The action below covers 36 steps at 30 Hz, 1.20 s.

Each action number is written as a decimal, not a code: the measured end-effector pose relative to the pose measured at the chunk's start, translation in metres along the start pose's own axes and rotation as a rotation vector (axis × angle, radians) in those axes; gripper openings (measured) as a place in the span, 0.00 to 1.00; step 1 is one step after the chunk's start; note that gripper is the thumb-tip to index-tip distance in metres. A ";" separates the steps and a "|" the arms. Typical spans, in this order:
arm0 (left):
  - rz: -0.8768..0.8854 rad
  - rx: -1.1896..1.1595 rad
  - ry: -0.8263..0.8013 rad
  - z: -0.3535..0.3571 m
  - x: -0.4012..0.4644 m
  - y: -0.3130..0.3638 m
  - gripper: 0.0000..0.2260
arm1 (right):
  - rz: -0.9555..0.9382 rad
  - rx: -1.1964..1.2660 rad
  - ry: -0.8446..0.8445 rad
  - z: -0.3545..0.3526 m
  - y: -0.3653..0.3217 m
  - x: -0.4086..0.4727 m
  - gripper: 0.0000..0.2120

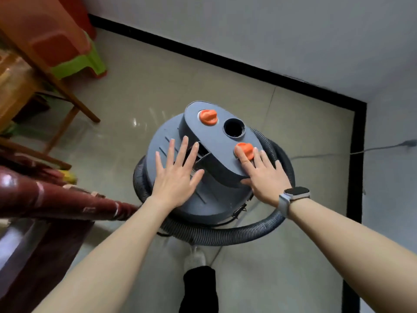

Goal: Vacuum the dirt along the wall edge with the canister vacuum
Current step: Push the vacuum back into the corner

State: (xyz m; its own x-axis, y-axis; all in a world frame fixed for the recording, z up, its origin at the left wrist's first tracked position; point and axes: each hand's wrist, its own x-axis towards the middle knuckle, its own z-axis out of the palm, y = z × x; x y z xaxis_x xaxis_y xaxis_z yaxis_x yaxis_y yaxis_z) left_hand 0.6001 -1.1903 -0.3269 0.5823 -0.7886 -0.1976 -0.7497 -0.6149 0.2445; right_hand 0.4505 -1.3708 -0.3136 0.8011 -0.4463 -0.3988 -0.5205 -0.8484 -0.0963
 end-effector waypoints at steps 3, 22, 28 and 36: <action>0.047 0.046 0.015 -0.021 0.051 -0.010 0.29 | -0.034 -0.084 -0.006 -0.024 0.004 0.045 0.38; -0.390 0.036 -0.061 -0.071 0.213 -0.074 0.30 | -0.323 -0.003 -0.043 -0.114 -0.026 0.265 0.46; -0.467 -0.014 -0.033 -0.084 0.249 -0.109 0.32 | -0.452 -0.101 -0.102 -0.153 -0.042 0.342 0.47; -0.591 -0.042 0.015 -0.104 0.301 -0.163 0.33 | -0.521 -0.183 -0.089 -0.190 -0.091 0.440 0.46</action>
State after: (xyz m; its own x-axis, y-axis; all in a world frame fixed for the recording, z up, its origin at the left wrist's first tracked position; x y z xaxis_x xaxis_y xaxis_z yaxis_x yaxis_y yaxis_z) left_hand 0.9306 -1.3277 -0.3277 0.9019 -0.3123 -0.2983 -0.2843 -0.9493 0.1342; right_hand 0.9059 -1.5442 -0.3072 0.9066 0.0640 -0.4170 0.0035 -0.9895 -0.1443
